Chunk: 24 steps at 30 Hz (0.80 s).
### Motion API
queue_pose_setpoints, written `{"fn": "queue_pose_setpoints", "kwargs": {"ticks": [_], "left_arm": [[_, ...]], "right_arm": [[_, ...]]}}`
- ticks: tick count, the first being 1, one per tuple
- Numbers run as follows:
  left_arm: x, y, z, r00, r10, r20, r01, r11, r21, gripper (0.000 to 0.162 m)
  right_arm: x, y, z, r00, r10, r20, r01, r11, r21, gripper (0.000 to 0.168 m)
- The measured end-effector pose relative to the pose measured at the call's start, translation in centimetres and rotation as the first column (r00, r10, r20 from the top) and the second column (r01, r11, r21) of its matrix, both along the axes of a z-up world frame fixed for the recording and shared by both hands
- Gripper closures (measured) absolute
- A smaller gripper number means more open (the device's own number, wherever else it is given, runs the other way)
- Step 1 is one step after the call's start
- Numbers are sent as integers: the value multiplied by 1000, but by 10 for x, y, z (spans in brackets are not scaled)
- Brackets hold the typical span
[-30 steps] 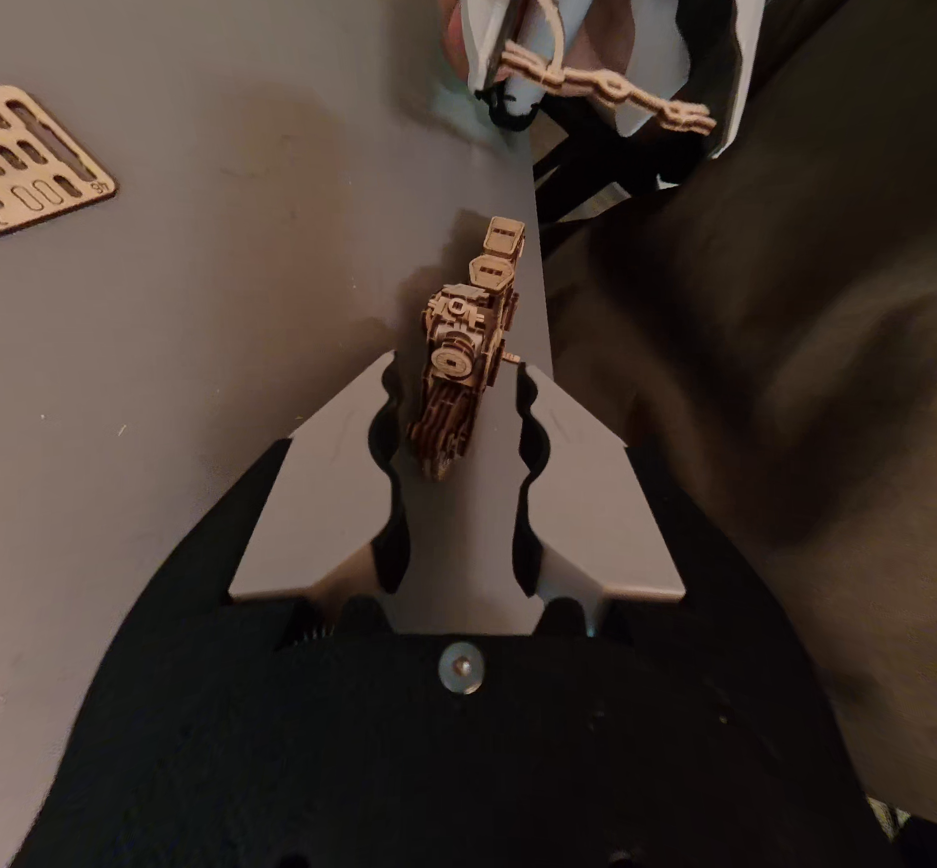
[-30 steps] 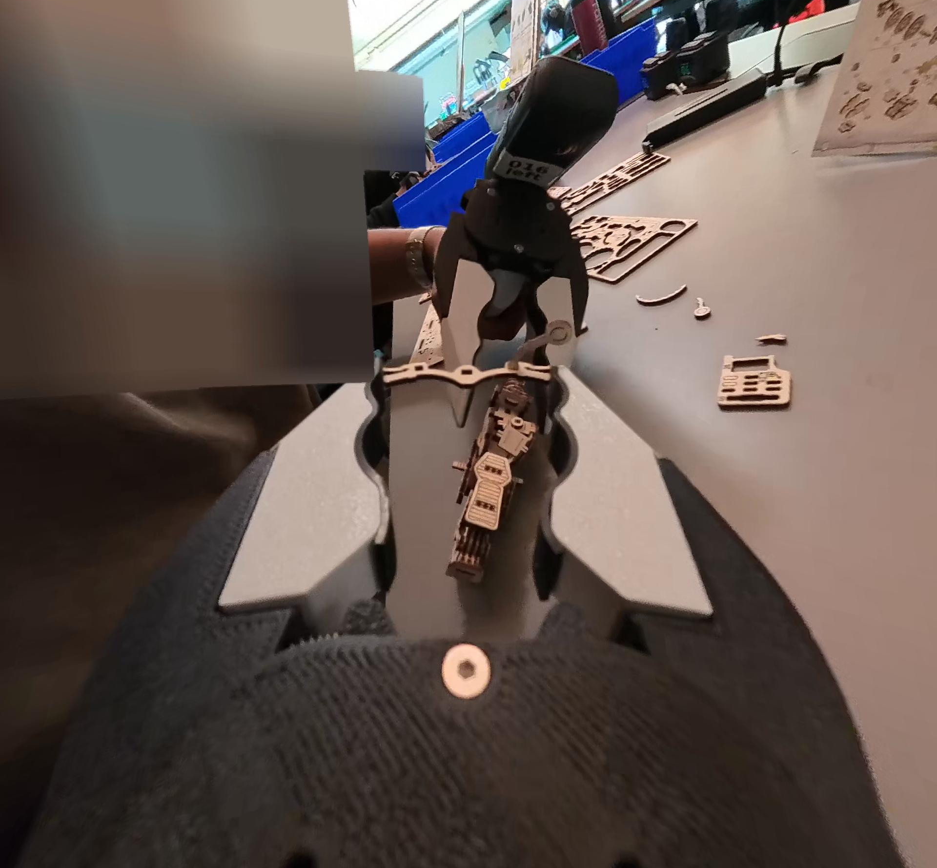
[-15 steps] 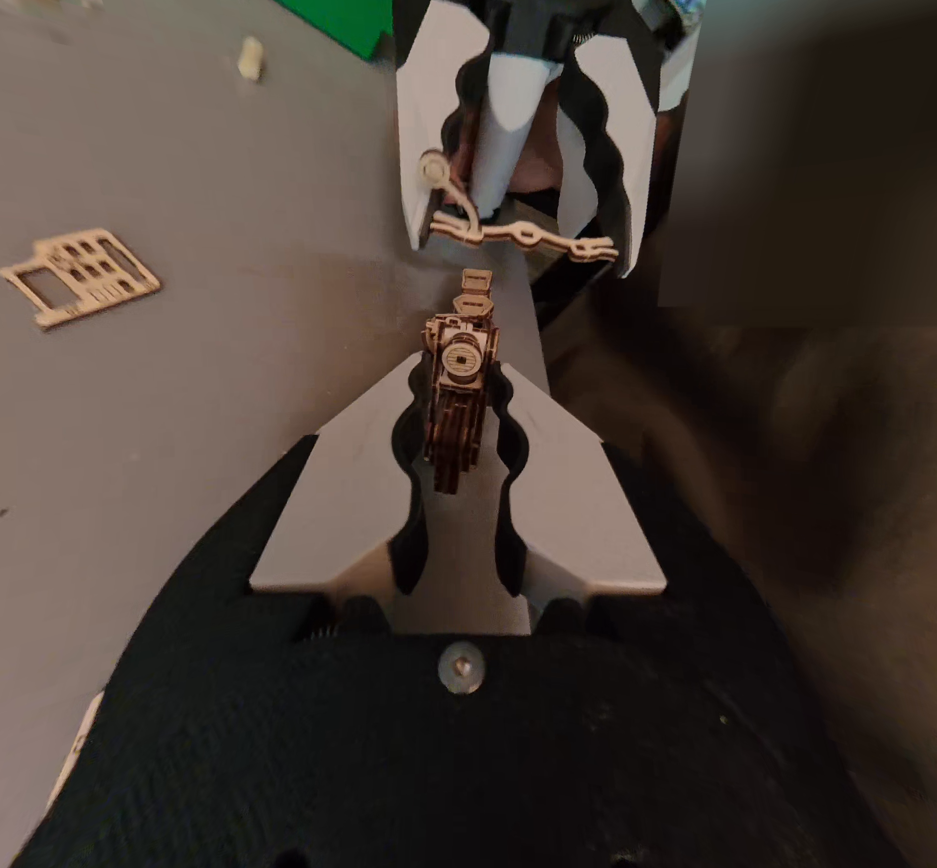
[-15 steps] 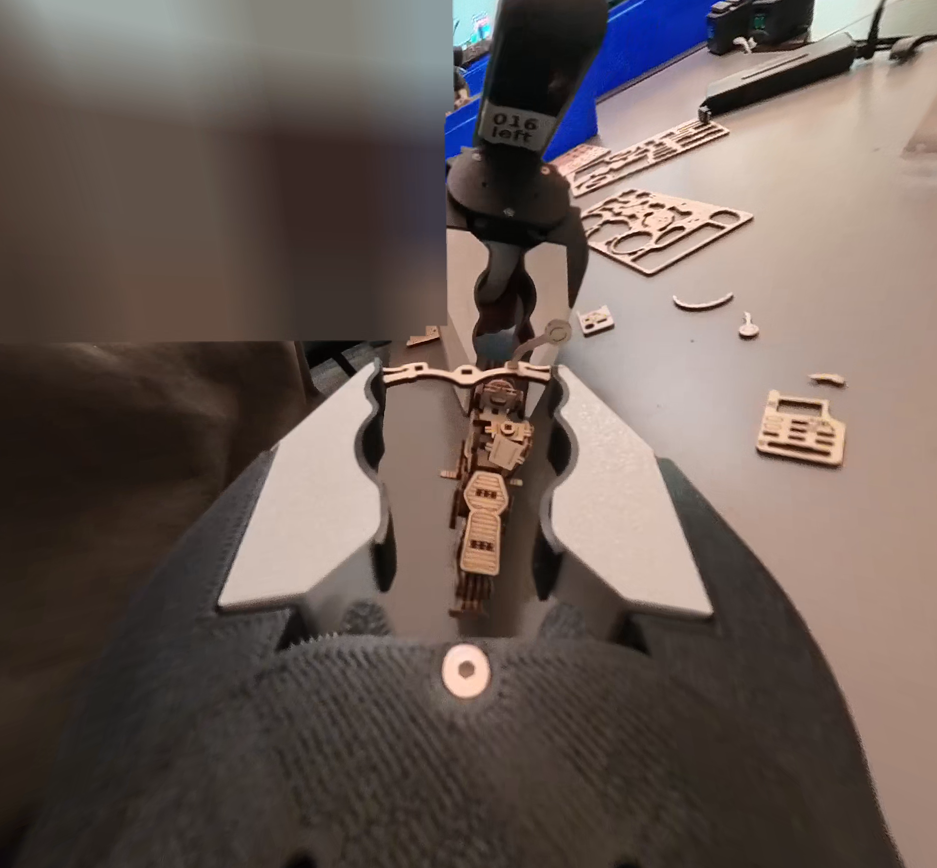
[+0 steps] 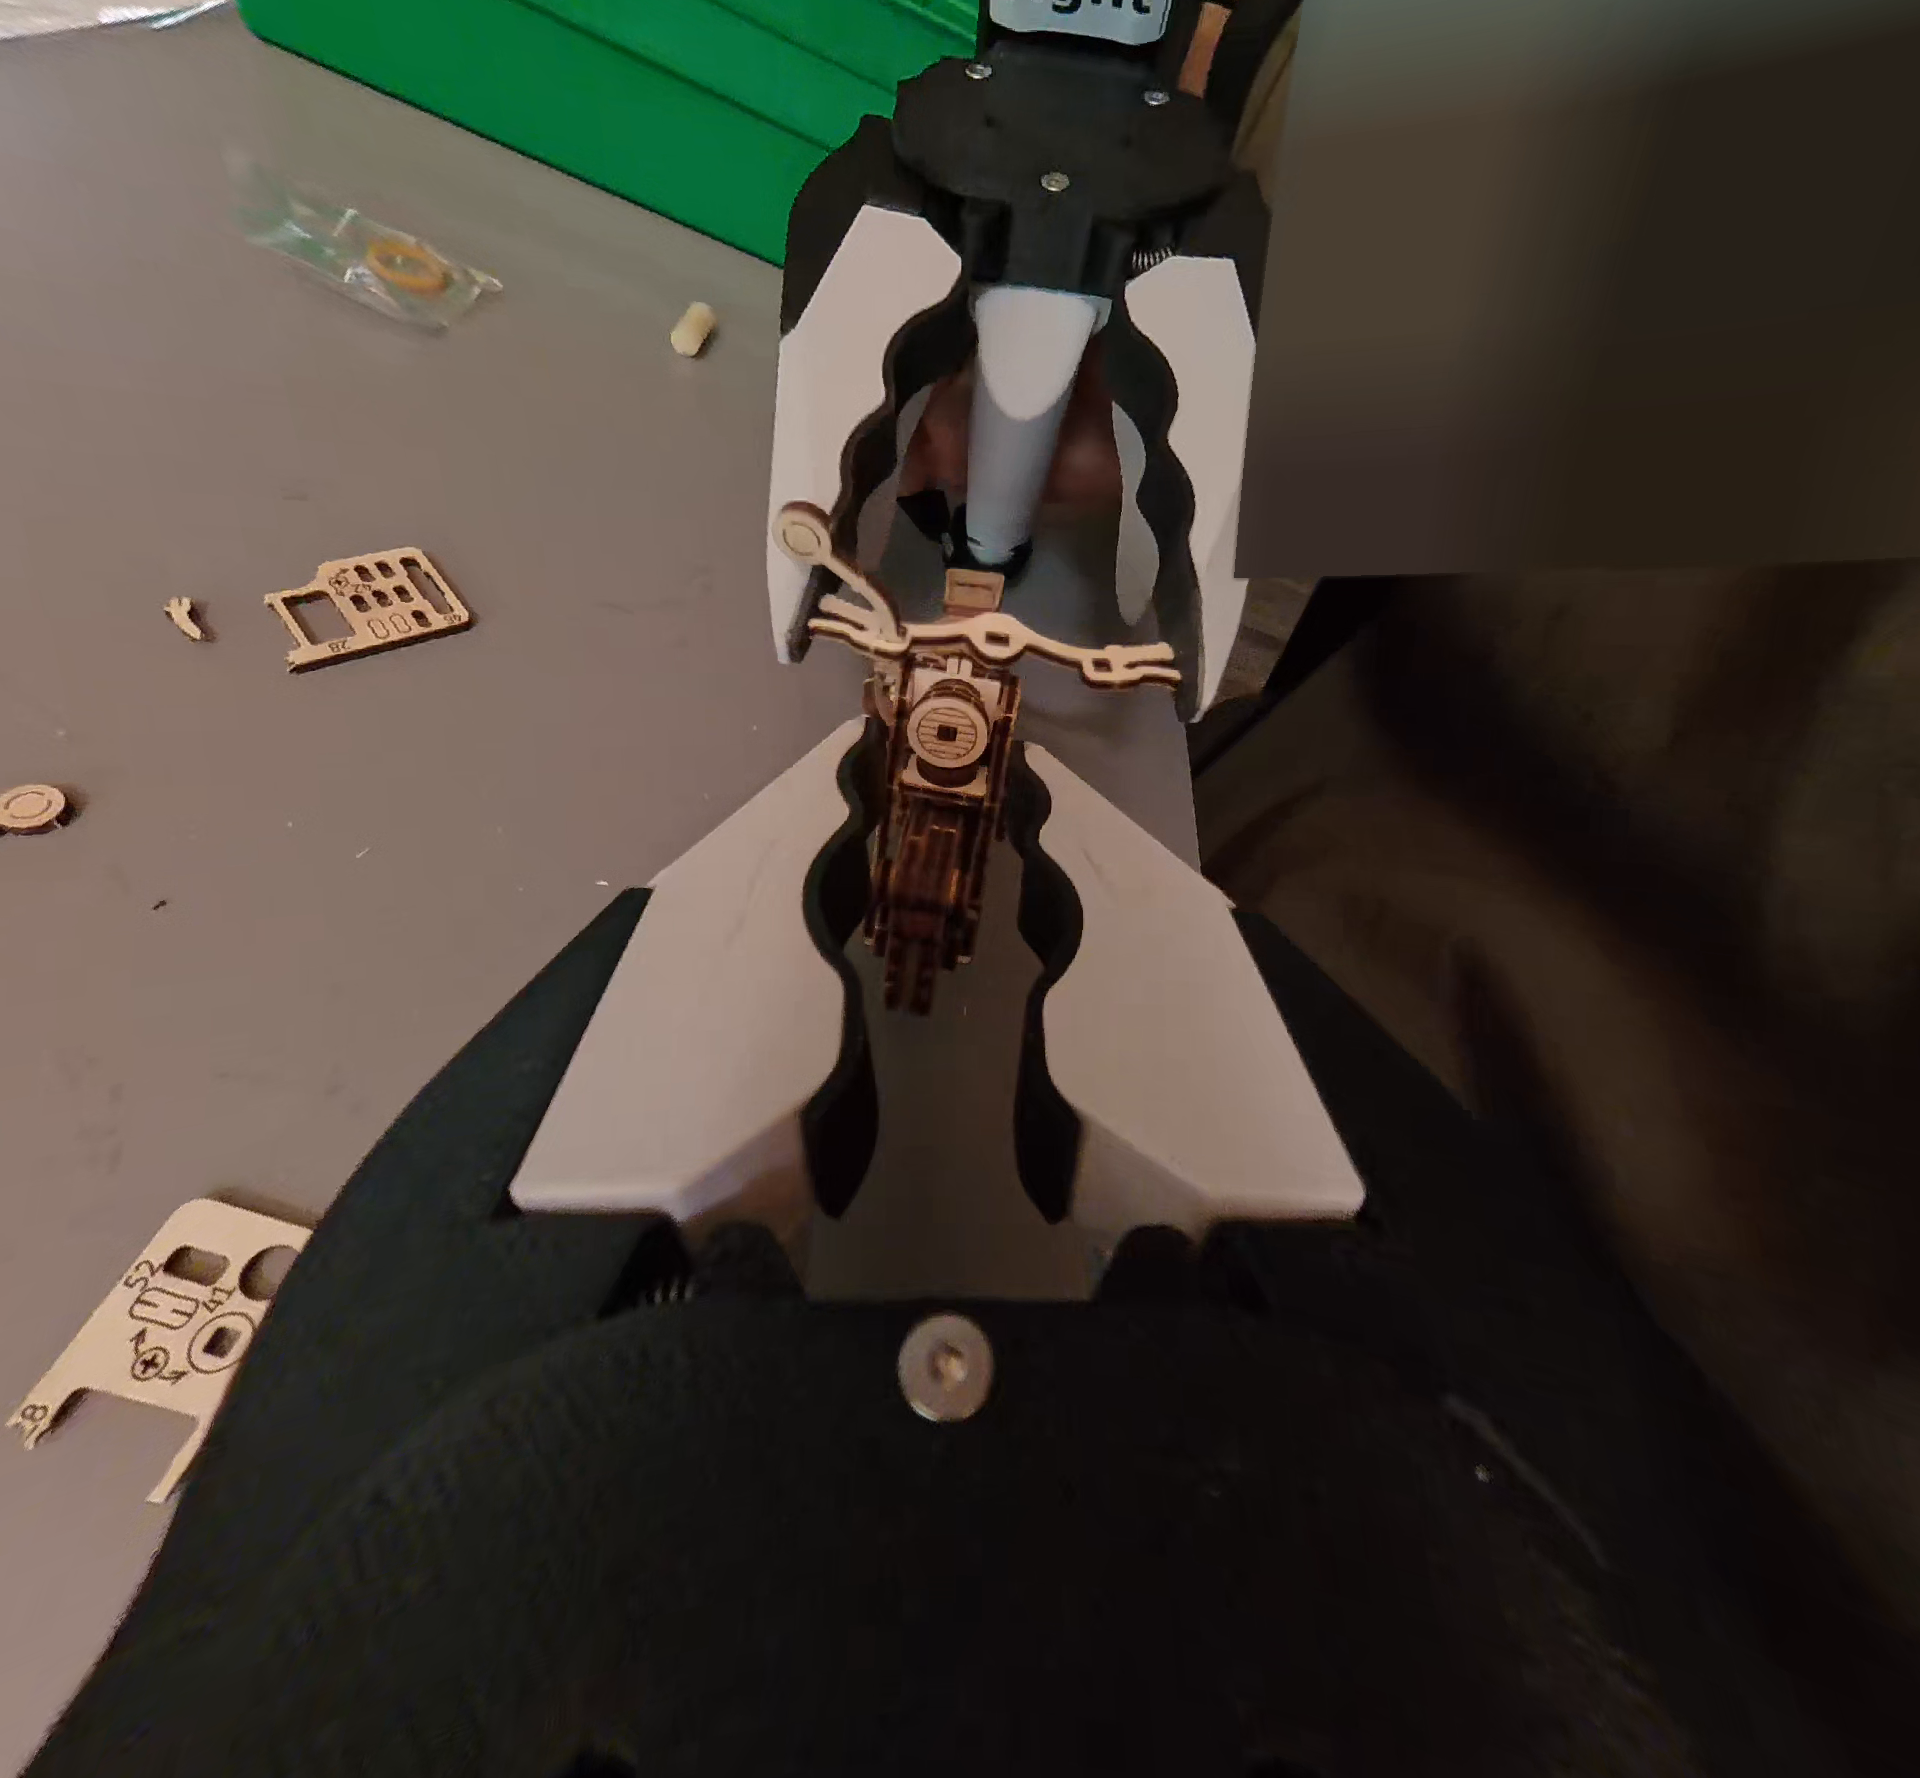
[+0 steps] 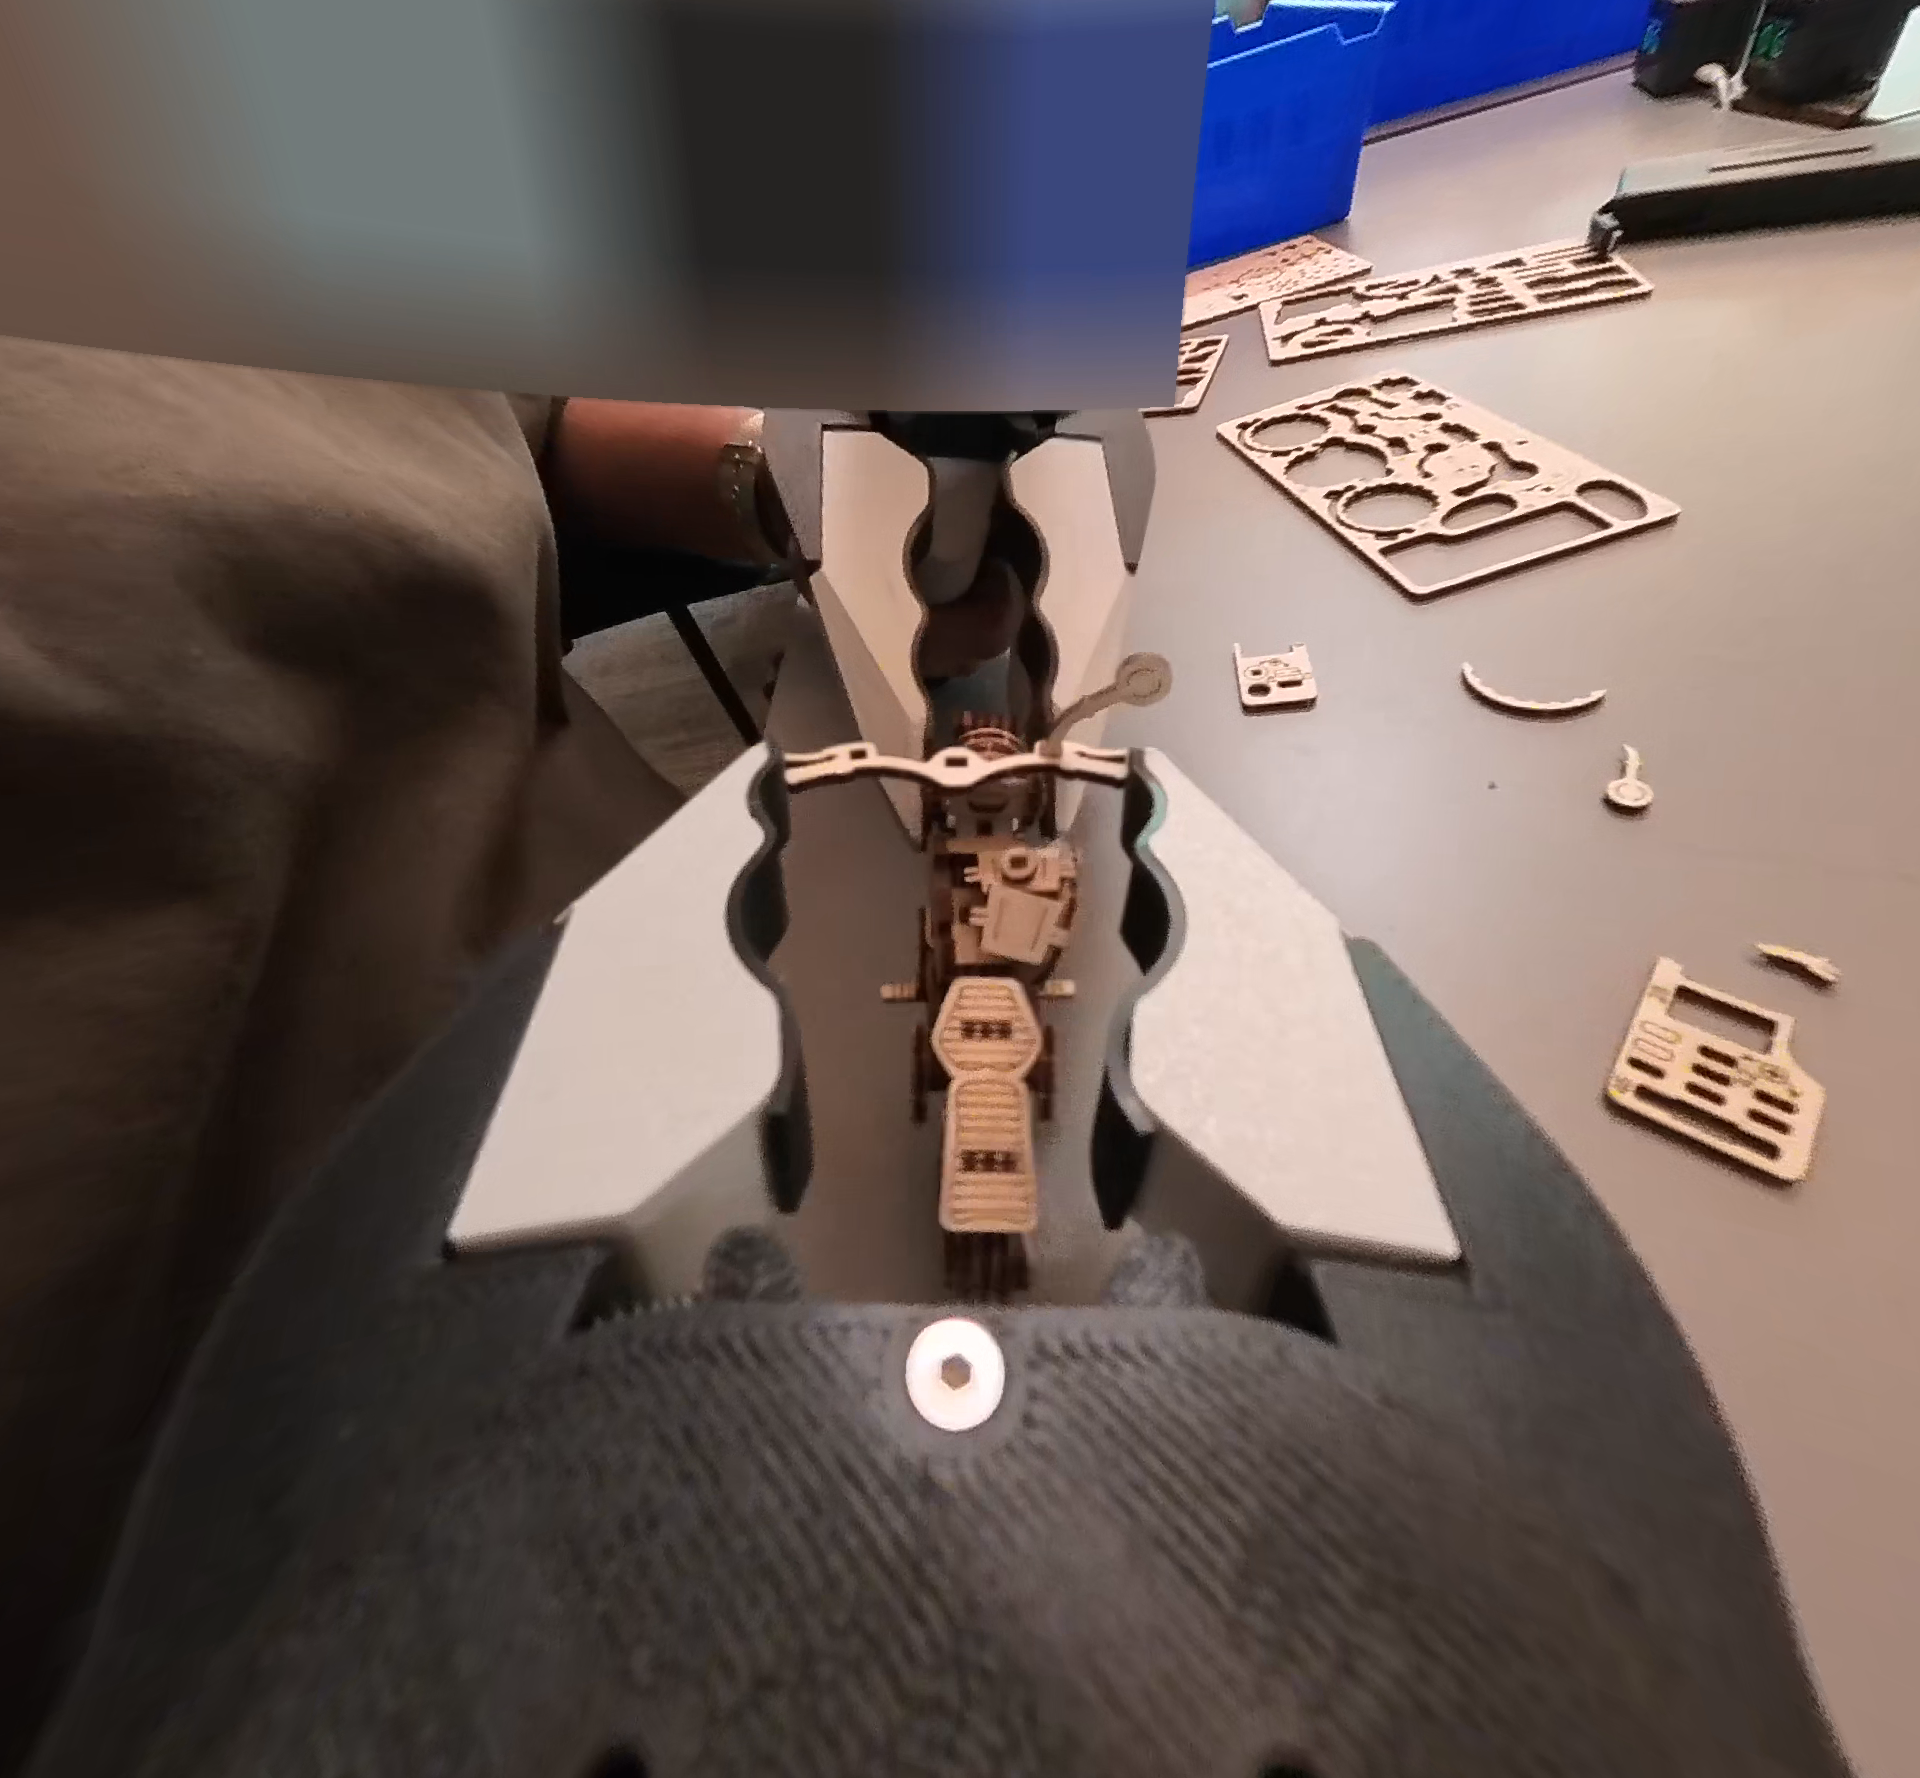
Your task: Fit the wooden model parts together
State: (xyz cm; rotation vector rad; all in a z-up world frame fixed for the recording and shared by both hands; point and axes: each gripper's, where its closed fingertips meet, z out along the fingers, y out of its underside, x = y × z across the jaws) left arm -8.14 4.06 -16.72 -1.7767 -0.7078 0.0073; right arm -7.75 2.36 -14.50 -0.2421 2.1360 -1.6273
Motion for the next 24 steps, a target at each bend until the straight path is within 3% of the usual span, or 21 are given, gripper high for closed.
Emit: {"fn": "queue_pose_setpoints", "kwargs": {"ticks": [24], "left_arm": [[-2, 1, -2, 1000, 10, -25, -10, 999, -31, 141]], "right_arm": [[-5, -1, -8, 985, -20, -169, 28, 999, 46, 104]]}}
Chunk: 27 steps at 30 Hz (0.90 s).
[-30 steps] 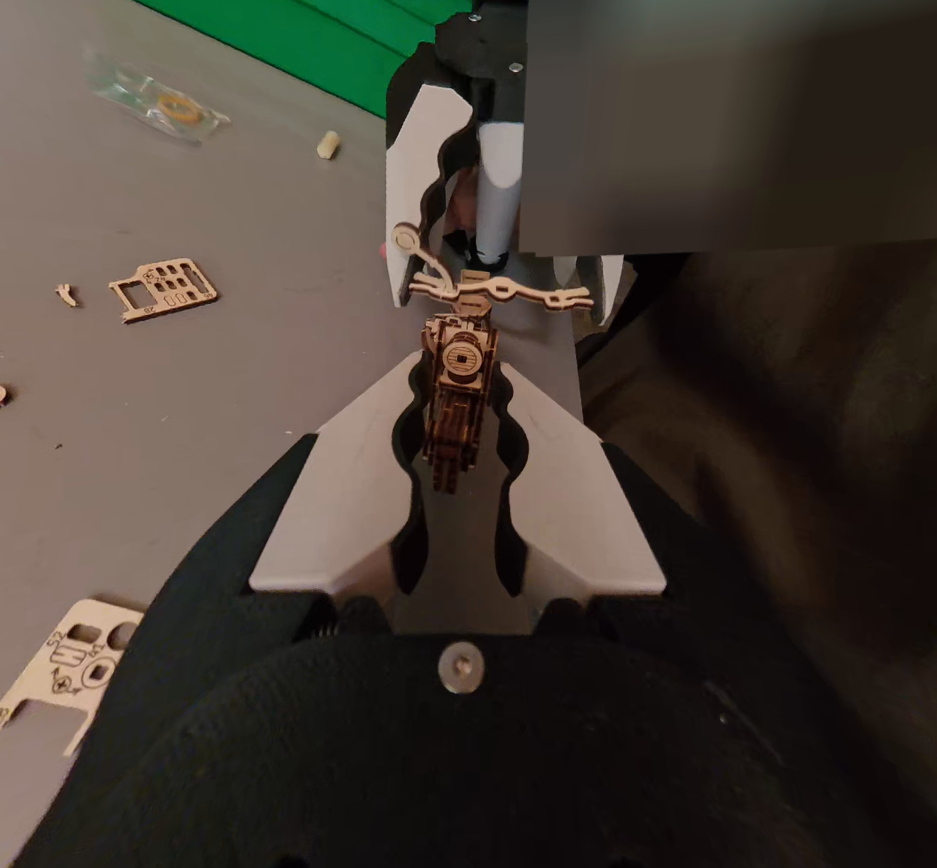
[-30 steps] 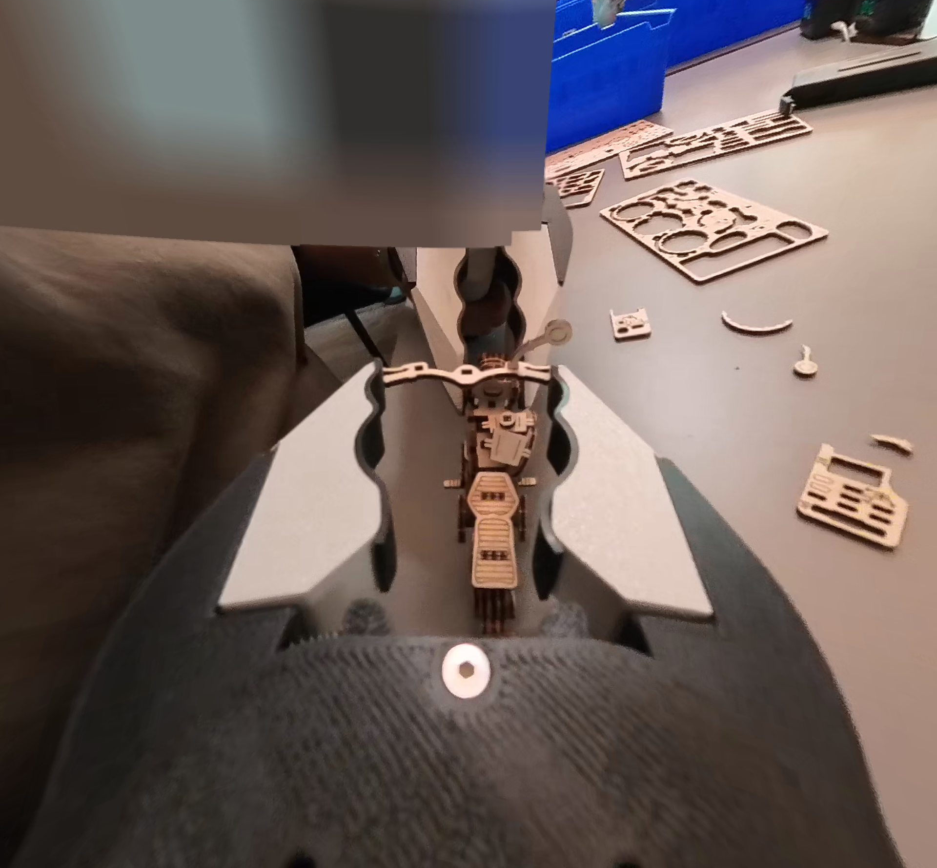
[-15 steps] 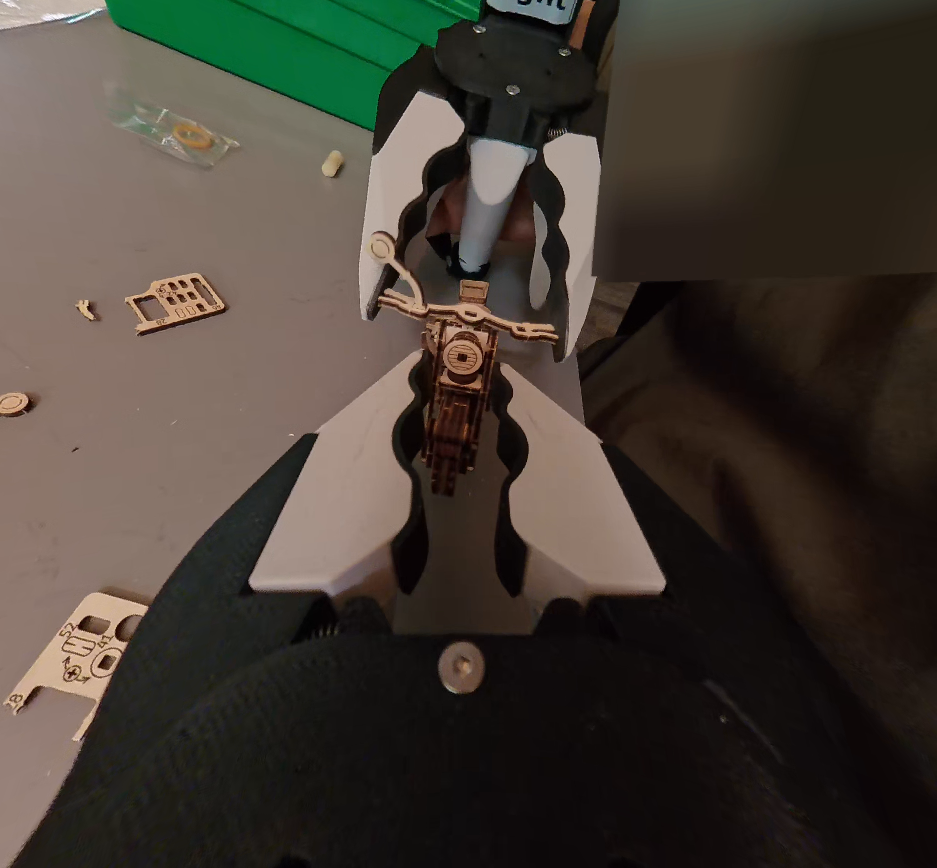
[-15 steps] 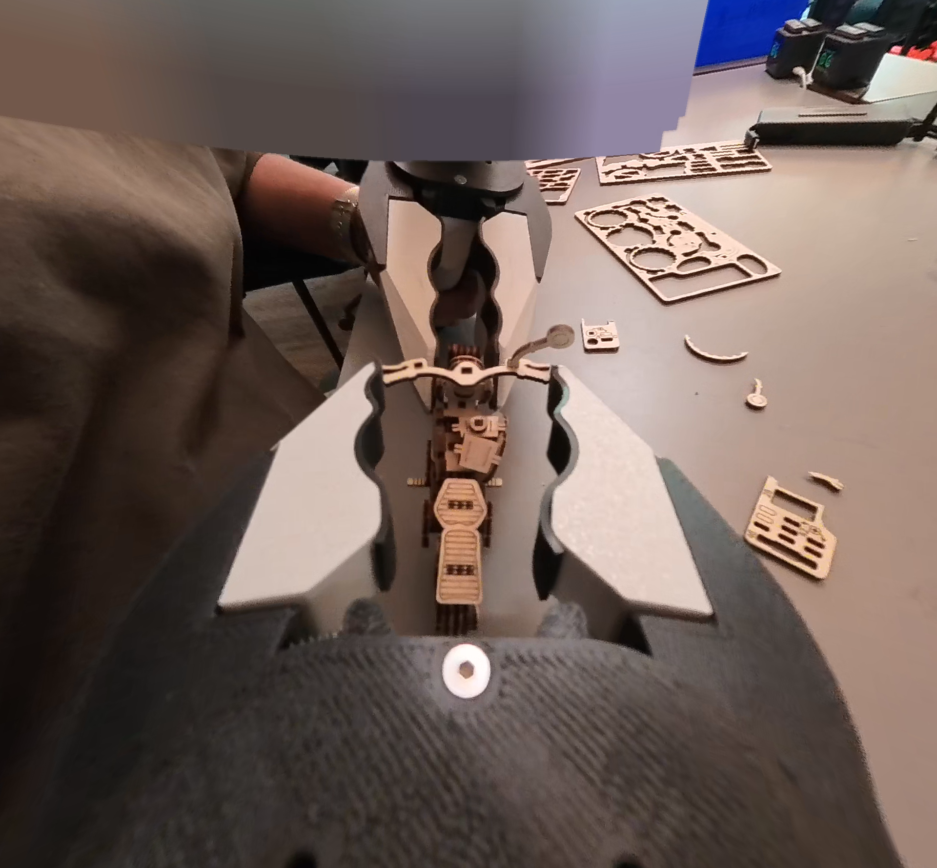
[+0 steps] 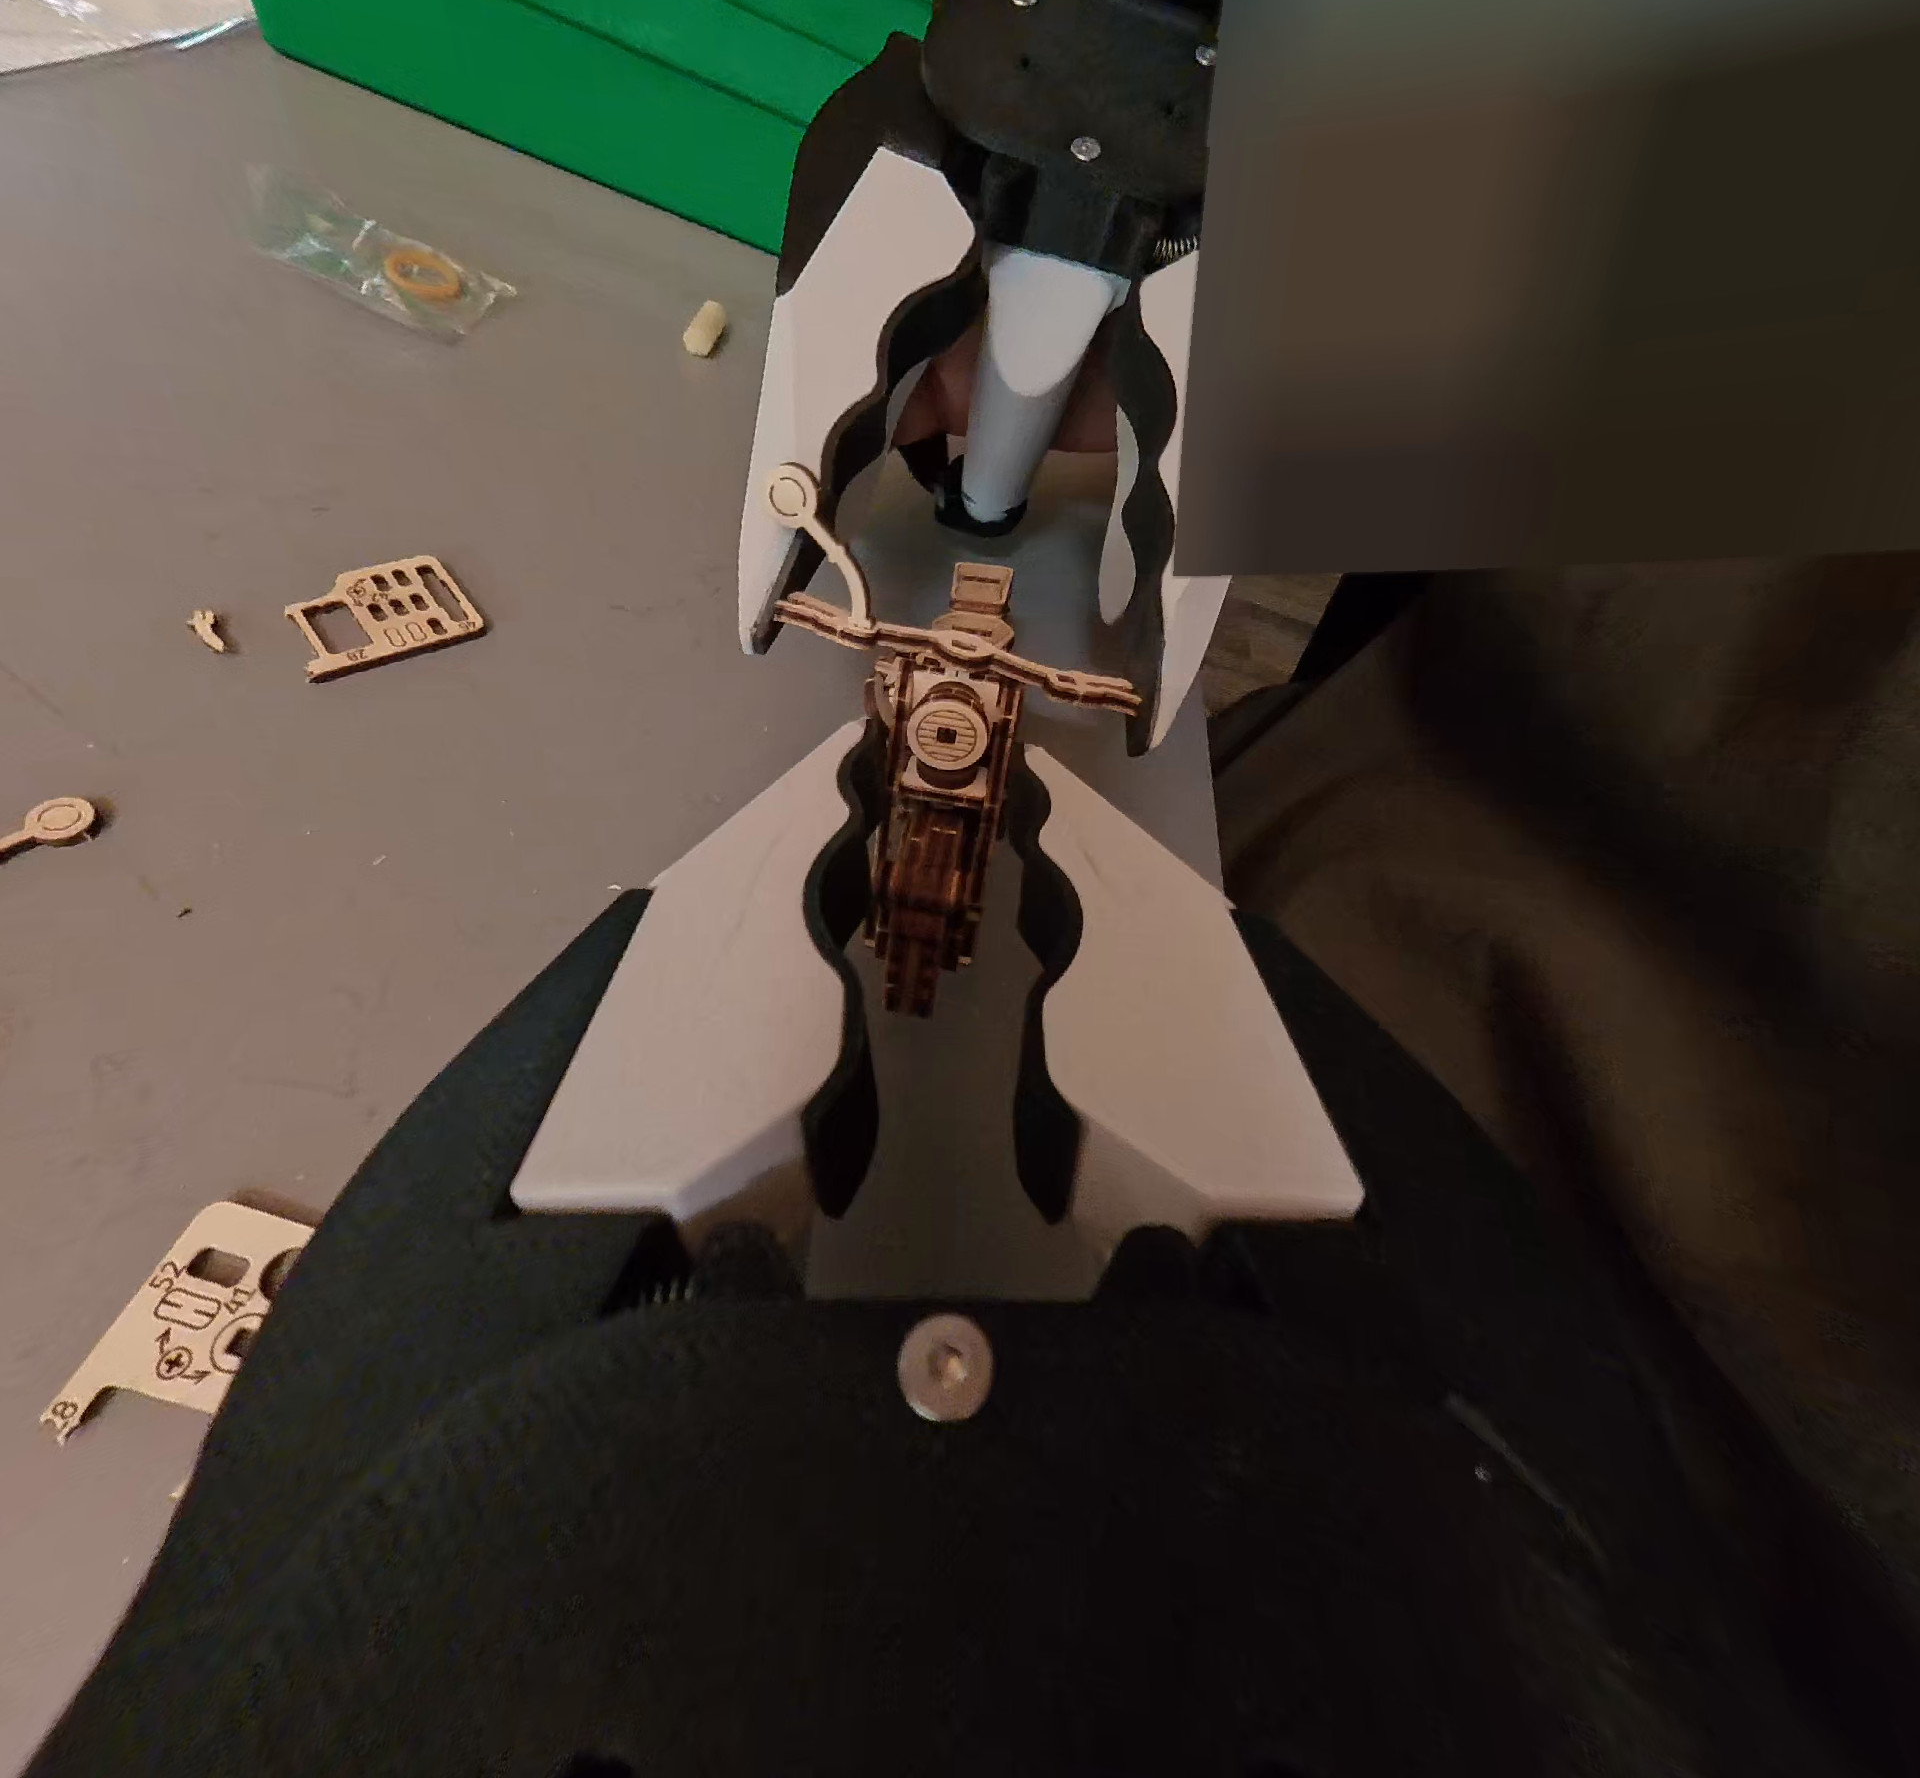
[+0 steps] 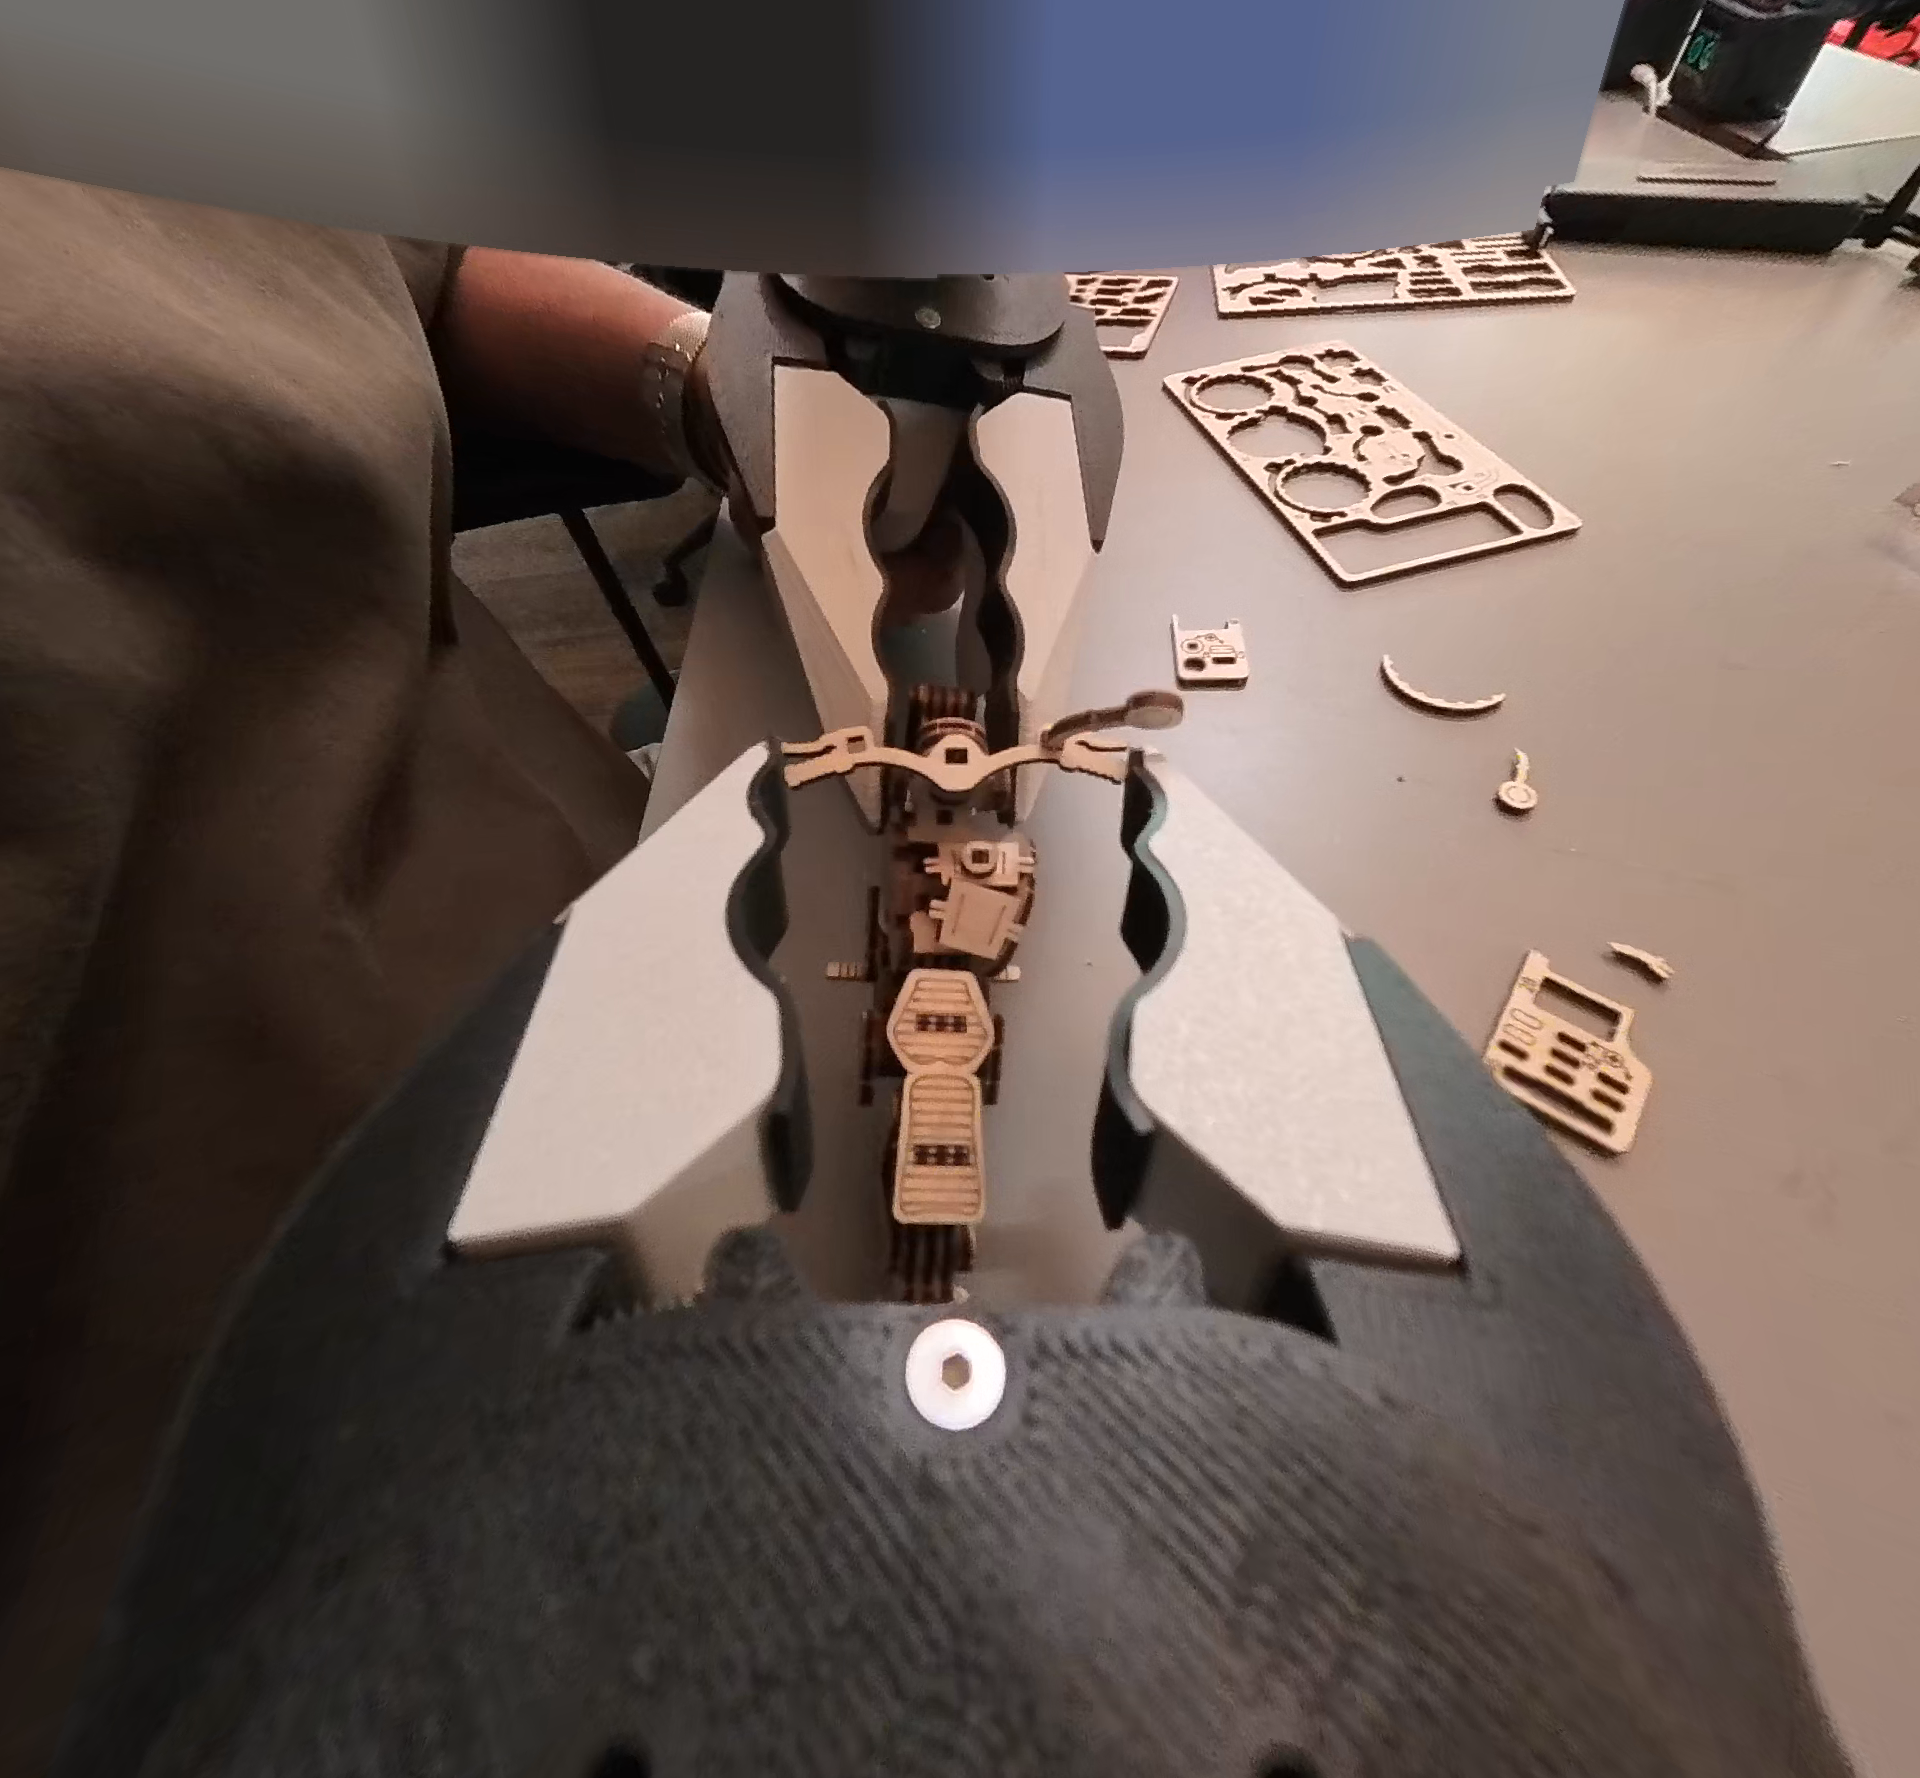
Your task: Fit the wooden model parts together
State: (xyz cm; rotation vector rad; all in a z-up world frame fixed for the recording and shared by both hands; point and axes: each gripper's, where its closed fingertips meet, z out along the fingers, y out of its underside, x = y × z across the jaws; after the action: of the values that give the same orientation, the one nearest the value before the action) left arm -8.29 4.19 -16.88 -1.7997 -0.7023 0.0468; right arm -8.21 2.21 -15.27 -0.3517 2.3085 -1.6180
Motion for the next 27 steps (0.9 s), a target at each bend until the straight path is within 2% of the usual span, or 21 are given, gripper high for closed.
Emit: {"fn": "queue_pose_setpoints", "kwargs": {"ticks": [11, 19, 27], "left_arm": [[-2, 1, -2, 996, 17, -91, -25, 996, -83, 141], [-4, 3, -6, 994, 27, -102, -40, 991, -124, 142], [-5, 4, -11, 996, 27, -82, -39, 988, -151, 142]], "right_arm": [[0, 2, -1, 999, 25, 46, -27, 999, 35, 104], [-1, 4, -6, 997, 47, -54, -40, 992, 121, 104], [-2, 5, -12, 982, 134, -135, -97, 964, 247, 104]]}}
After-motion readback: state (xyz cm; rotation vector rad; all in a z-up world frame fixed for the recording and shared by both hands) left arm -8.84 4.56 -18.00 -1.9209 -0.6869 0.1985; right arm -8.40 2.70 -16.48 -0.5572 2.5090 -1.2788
